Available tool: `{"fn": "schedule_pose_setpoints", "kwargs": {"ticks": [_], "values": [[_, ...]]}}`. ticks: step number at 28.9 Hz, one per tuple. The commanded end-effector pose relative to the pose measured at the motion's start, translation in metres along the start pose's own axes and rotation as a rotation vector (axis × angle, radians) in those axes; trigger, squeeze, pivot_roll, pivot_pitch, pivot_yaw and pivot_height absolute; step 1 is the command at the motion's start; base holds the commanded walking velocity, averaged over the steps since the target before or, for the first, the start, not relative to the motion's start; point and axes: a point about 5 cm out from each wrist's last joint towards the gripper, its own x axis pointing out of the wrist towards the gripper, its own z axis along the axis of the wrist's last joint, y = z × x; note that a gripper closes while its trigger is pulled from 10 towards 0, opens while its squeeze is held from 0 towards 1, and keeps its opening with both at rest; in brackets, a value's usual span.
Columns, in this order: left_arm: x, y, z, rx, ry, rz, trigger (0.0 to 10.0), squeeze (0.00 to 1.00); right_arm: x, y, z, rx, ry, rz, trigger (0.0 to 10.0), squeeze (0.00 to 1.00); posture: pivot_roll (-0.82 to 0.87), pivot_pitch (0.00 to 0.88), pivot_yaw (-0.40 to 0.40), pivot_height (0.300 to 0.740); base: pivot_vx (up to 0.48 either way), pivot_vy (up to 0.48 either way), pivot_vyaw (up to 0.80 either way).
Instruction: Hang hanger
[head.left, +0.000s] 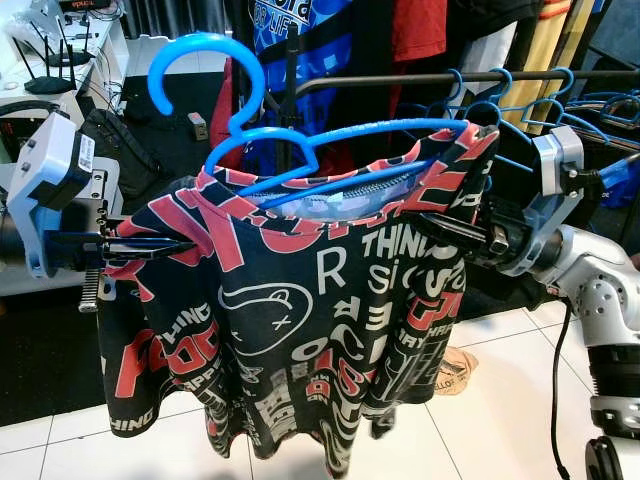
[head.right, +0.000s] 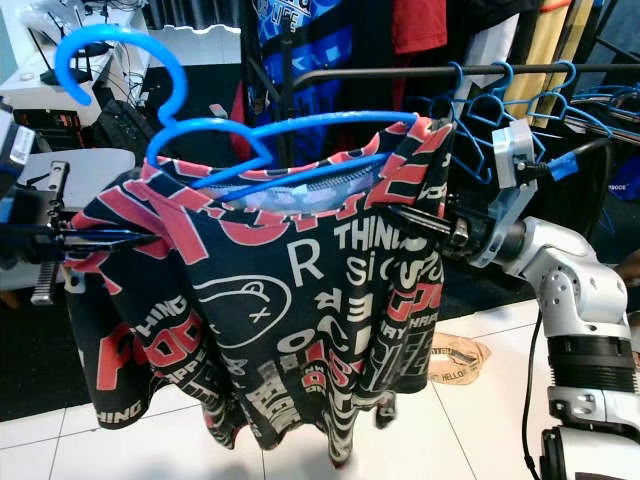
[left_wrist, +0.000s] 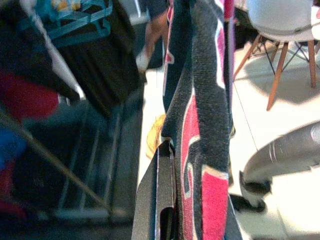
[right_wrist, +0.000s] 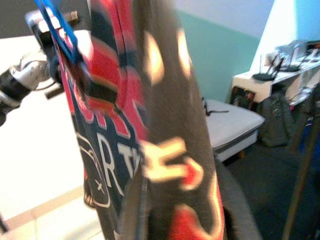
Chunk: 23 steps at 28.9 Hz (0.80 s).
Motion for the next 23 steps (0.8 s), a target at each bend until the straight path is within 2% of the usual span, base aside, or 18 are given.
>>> {"fn": "schedule_pose_setpoints", "kwargs": {"ticks": [1,3,6,7,9,13,15,16,20,23], "values": [[-0.009,0.001,0.004,0.032,0.02,0.012,10.0,0.0,0.0,0.002,0.009,-0.02,-0.025,0.008,0.0,0.0,0.04,0.015,-0.019,0.74,0.0,0.0,0.0],[-0.011,0.0,0.001,0.022,0.036,0.005,10.0,0.0,-0.001,0.002,0.011,-0.022,-0.03,0.006,0.0,0.0,0.04,0.015,-0.019,0.74,0.0,0.0,0.0],[-0.019,-0.002,-0.018,-0.013,0.151,0.026,10.0,0.0,-0.003,-0.001,0.023,-0.038,-0.082,-0.015,0.0,0.0,0.04,0.026,-0.019,0.74,0.0,0.0,0.0],[-0.019,-0.002,-0.018,-0.013,0.151,0.026,10.0,0.0,-0.003,-0.001,0.023,-0.038,-0.082,-0.015,0.0,0.0,0.04,0.026,-0.019,0.74,0.0,0.0,0.0],[-0.022,-0.002,-0.03,-0.028,0.208,0.049,10.0,0.0,-0.003,-0.002,0.029,-0.045,-0.108,-0.022,0.0,0.0,0.03,0.026,-0.019,0.74,0.0,0.0,0.0],[-0.025,-0.007,-0.035,-0.04,0.205,0.034,10.0,0.0,-0.006,-0.004,0.03,-0.051,-0.11,-0.068,0.0,0.0,0.04,0.034,-0.018,0.74,0.0,0.0,0.0],[-0.028,-0.007,-0.032,-0.03,0.179,0.046,10.0,0.0,-0.007,-0.006,0.03,-0.056,-0.111,-0.102,0.0,0.0,0.03,0.04,-0.015,0.74,0.0,0.0,0.0],[-0.032,-0.003,-0.027,-0.016,0.129,0.085,10.0,0.0,-0.012,-0.01,0.029,-0.057,-0.114,-0.156,0.0,0.0,0.03,0.043,-0.016,0.74,0.0,0.0,0.0],[-0.034,-0.001,-0.023,-0.008,0.088,0.107,10.0,0.0,-0.014,-0.012,0.029,-0.057,-0.117,-0.182,0.0,0.0,0.03,0.043,-0.016,0.74,0.0,0.0,0.0],[-0.043,0.005,-0.001,0.002,-0.158,0.192,10.0,0.0,-0.022,-0.019,0.014,-0.01,-0.047,-0.283,0.0,0.0,0.03,0.054,-0.02,0.74,0.0,0.0,0.0]]}}
